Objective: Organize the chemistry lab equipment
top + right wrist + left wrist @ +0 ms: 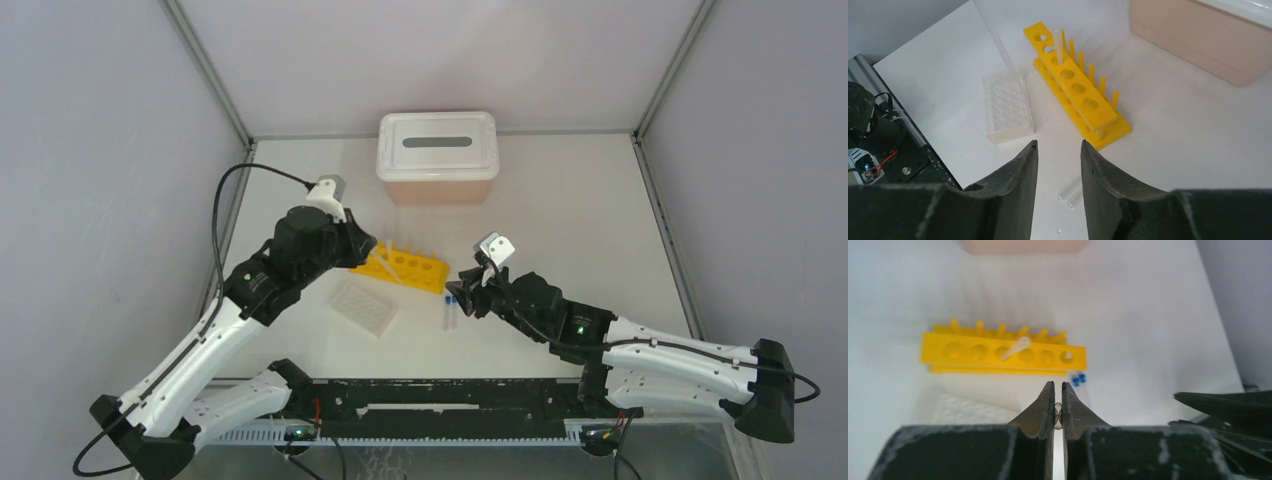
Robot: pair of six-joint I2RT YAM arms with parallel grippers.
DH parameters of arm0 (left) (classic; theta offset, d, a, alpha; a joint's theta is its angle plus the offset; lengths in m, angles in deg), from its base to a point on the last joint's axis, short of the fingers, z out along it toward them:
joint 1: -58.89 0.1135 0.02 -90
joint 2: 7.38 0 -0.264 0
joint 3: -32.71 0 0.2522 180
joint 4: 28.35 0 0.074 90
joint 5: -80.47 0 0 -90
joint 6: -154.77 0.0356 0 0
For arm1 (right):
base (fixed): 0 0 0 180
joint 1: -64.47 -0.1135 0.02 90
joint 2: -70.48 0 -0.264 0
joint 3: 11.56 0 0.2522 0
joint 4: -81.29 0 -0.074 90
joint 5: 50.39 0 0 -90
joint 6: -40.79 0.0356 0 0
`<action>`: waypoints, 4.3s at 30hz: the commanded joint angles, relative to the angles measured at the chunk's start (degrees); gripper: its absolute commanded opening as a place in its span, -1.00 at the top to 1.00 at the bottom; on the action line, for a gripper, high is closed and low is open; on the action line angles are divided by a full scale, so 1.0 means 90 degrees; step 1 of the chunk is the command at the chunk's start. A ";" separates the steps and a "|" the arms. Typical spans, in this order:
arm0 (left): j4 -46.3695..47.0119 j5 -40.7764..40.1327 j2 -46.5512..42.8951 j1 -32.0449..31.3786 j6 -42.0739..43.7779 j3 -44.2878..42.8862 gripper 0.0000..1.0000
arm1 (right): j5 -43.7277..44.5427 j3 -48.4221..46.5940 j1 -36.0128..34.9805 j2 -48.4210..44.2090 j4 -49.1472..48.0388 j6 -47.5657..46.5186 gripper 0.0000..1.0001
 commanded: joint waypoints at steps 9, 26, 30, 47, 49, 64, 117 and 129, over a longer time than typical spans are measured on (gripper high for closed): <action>-0.0155 -0.3028 -0.0412 0.0029 0.0470 0.0115 0.84 | 0.0194 -0.0140 0.0000 -0.0013 -0.0380 -0.0212 0.11; 0.1510 -0.3519 0.0005 0.0029 0.0422 0.0998 0.88 | -0.0111 0.0057 0.0379 0.0067 -0.0640 -0.0254 0.11; 0.1633 -0.3539 0.0118 0.0028 0.0419 0.0992 0.88 | -0.0267 0.0093 0.0507 0.0105 -0.0713 -0.0243 0.11; 0.1980 -0.3554 0.0486 0.0021 0.0441 0.1118 0.89 | -0.0547 0.0303 0.0750 0.0078 -0.0918 -0.0185 0.10; 0.2011 -0.3582 0.0515 0.0019 0.0447 0.1142 0.89 | -0.0566 0.0335 0.0776 0.0060 -0.0939 -0.0185 0.11; 0.2278 -0.3941 0.0909 -0.0242 0.0593 0.1256 0.90 | -0.0772 0.0608 0.0981 0.0023 -0.1167 -0.0101 0.10; 0.2982 -0.4755 0.2176 -0.0968 0.0551 0.1733 0.44 | -0.1132 0.1002 0.1295 0.0074 -0.1531 0.0065 0.10; 0.2669 -0.4985 0.1797 -0.0985 0.0520 0.1411 -0.10 | -0.1140 0.0839 0.1324 0.0073 -0.1360 0.0004 0.10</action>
